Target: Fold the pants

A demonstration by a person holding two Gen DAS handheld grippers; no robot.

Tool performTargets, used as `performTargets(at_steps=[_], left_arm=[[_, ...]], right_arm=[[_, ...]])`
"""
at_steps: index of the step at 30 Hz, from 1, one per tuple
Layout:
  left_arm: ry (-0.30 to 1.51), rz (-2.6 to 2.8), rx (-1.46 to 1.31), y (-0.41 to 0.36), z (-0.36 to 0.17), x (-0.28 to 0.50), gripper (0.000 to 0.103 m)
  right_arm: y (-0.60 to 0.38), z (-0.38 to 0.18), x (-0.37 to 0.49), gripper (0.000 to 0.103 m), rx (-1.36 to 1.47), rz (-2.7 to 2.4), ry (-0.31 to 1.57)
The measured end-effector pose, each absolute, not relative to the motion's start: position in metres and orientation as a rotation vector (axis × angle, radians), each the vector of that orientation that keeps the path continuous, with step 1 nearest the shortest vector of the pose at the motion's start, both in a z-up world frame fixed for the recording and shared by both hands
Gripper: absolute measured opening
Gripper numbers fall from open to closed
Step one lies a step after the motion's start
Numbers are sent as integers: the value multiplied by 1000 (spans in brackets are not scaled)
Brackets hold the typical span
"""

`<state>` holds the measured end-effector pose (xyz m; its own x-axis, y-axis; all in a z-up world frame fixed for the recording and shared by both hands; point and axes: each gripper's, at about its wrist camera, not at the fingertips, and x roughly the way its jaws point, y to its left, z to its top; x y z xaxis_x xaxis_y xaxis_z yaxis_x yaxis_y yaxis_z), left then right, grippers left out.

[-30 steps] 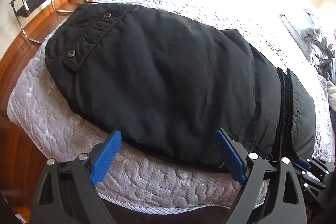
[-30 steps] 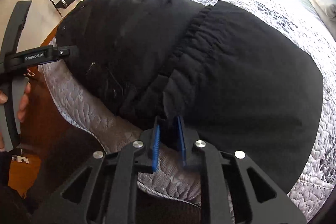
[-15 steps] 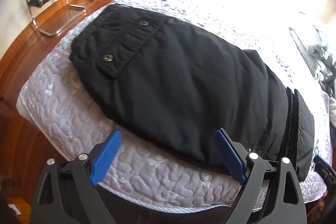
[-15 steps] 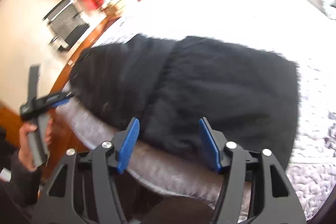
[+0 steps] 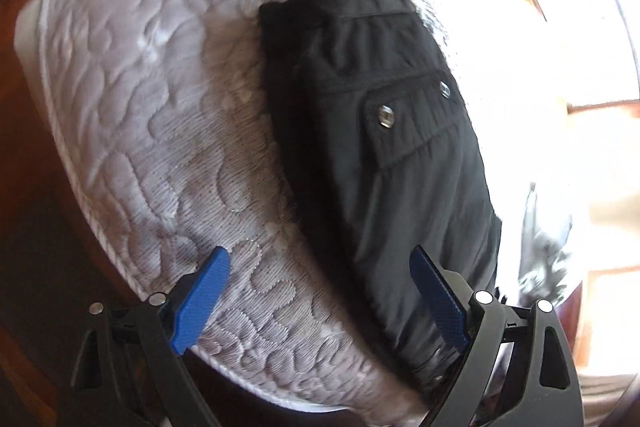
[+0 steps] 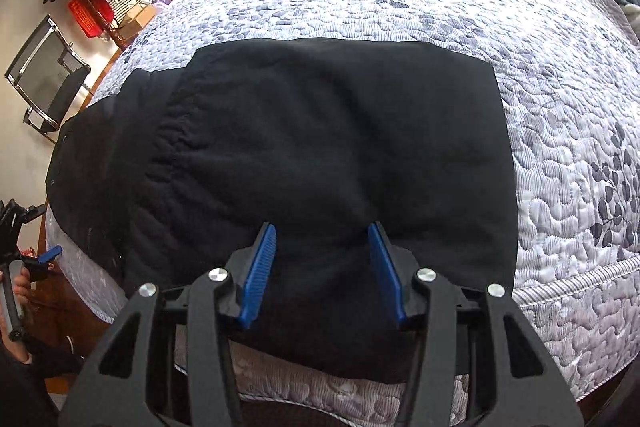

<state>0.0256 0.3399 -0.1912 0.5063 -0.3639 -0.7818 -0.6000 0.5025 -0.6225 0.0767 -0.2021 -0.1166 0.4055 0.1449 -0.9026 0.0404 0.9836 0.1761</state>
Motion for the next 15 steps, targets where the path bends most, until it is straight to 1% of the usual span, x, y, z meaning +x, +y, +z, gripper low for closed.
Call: performTargets(at_steps=[3,6,7,8,12,15], left_arm=[[1055,176,-1200,350,-206,25,91],[990,122,-1258,354,-205,24,91],[973,88,-1284,353,-205,26,85],[964,53,-1312,353,-206,27,82],[986,53,-1302,347,-212,39,82],[963,59,-1380,349,-226,37,82]], right_arm=[[-199,-121,78,49,162,67,1154],[-200,-123,80,49,158,68,1155],[-200,-124,81,49,156,68,1155],[-200,-125,81,49,155,66,1155],[-199,-125,80,49,145,62,1154],[-198,-125,79,49,137,63,1154]])
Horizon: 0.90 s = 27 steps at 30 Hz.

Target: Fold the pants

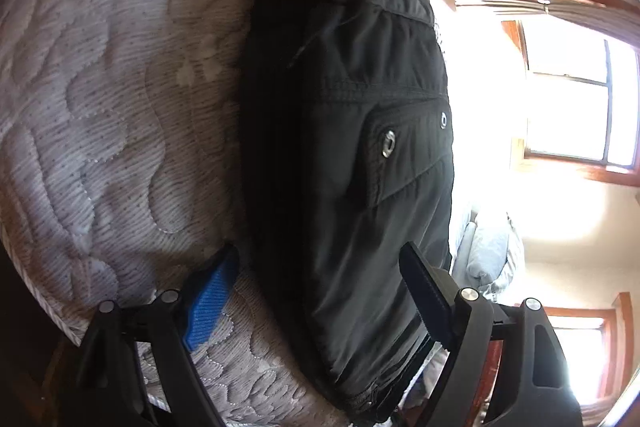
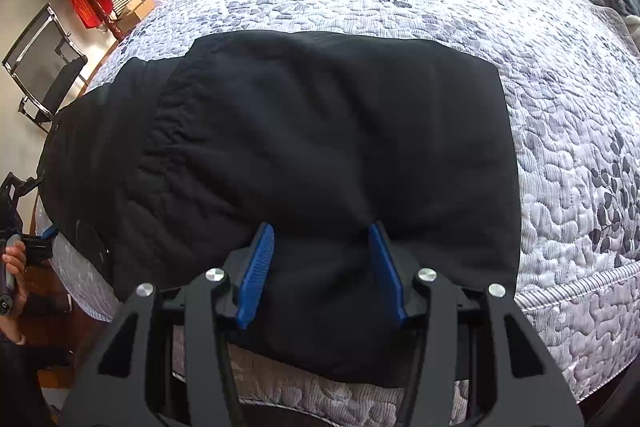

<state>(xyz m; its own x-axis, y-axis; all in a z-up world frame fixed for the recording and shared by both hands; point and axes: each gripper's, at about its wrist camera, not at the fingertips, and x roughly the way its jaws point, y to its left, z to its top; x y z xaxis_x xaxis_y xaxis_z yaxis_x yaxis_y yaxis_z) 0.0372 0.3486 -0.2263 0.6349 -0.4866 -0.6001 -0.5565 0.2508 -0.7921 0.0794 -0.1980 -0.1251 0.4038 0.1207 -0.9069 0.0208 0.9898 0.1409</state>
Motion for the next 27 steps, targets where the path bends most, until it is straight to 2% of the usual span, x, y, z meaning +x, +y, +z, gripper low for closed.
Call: performTargets(at_steps=[1,3,7,12,14,17,20,27], left_arm=[[941,51,-1411,350,-228,36,82],[900,-7,-1443,351,-227,38,69],[895,-36,-1406,346,-224,49,65],[910,-12,-1421,342,-236,55,52],[903,-42,-1395,342,-233,54,34],[884,-65,-1374,339,-228,52,20],[863,-62,-1325,334,-216,50,14],[772,-112,-1031,296,-142,59,12]], right_arm=[[-198,-125,80,50,135,64,1155],[-198,-126,81,50,134,66,1157],[-199,-128,82,50,134,67,1158],[-198,-128,81,50,122,67,1156],[-198,-128,82,50,122,69,1157],[-197,-129,82,52,123,70,1159],[-196,-129,82,53,111,71,1157],[-197,-128,80,54,121,76,1155]])
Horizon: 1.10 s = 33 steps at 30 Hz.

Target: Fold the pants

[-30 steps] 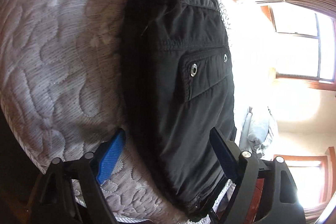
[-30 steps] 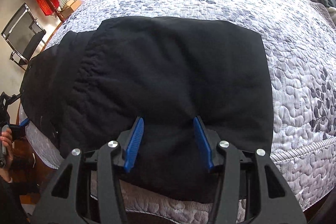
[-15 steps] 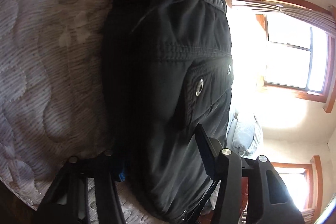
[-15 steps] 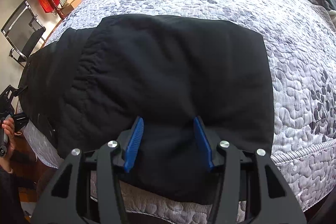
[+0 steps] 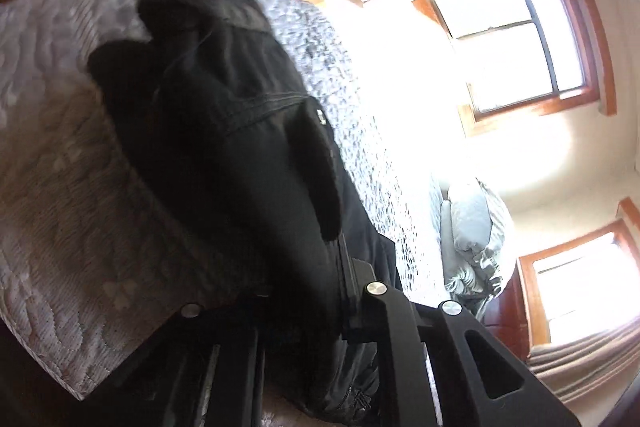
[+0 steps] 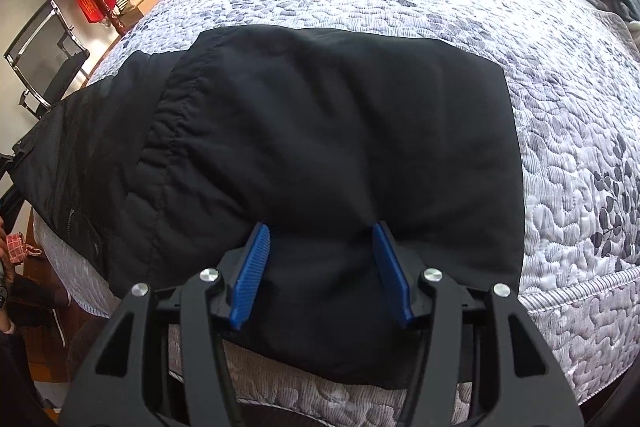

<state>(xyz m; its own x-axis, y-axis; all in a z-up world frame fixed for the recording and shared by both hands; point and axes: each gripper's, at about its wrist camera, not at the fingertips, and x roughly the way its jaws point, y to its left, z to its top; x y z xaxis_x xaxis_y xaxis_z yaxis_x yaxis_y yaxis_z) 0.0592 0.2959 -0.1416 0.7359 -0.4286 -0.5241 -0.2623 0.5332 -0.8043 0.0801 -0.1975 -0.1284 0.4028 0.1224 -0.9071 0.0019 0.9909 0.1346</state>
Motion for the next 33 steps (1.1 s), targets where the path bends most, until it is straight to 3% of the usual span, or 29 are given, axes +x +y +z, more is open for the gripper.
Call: performTargets(at_steps=[12,33], left_arm=[[726,-209,-629,218,-68,62,13],[740,-251,-389,168,-46,59,14]], right_arm=[[-200,-130,78,54,135,87,1147],[-206,-129,76,54,194,109,1143]])
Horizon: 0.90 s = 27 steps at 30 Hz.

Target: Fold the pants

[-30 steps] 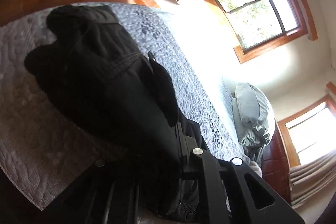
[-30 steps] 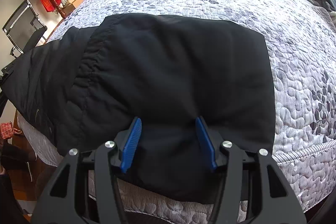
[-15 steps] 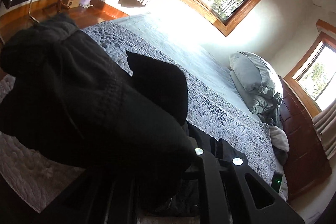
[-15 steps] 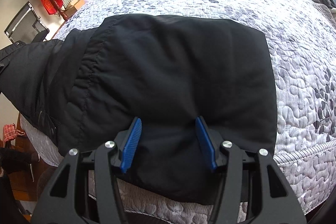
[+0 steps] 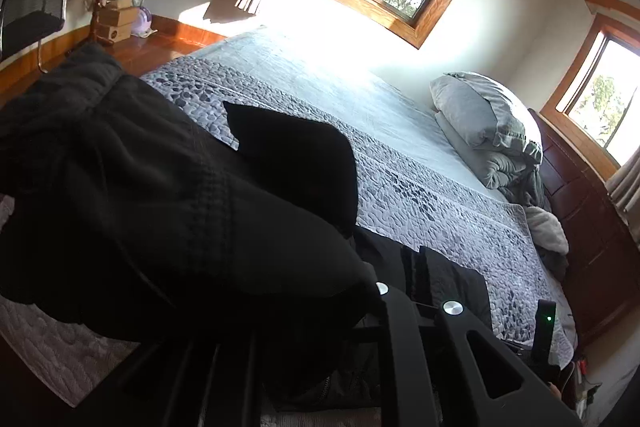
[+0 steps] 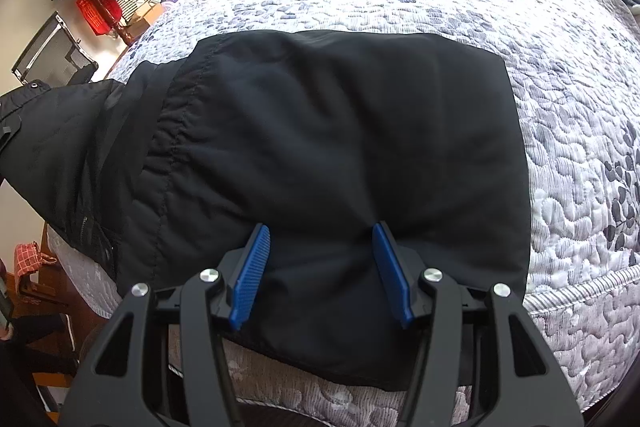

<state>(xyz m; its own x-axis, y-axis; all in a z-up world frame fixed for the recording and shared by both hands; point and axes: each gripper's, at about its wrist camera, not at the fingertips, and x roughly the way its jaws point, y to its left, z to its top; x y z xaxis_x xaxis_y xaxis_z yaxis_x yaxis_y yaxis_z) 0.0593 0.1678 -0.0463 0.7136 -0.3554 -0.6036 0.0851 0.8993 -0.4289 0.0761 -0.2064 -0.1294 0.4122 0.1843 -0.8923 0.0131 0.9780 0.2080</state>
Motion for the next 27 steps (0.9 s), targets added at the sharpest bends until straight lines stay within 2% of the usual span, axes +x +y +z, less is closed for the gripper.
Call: performTargets(at_steps=[15,27], left_arm=[[795,-336,20,88,-48,49,16],[851,-418,451,13,-69,25,24]], right_arm=[[-218,-129,77,54,268,136,1141],[-226,-126,75,52,315,140,1139]])
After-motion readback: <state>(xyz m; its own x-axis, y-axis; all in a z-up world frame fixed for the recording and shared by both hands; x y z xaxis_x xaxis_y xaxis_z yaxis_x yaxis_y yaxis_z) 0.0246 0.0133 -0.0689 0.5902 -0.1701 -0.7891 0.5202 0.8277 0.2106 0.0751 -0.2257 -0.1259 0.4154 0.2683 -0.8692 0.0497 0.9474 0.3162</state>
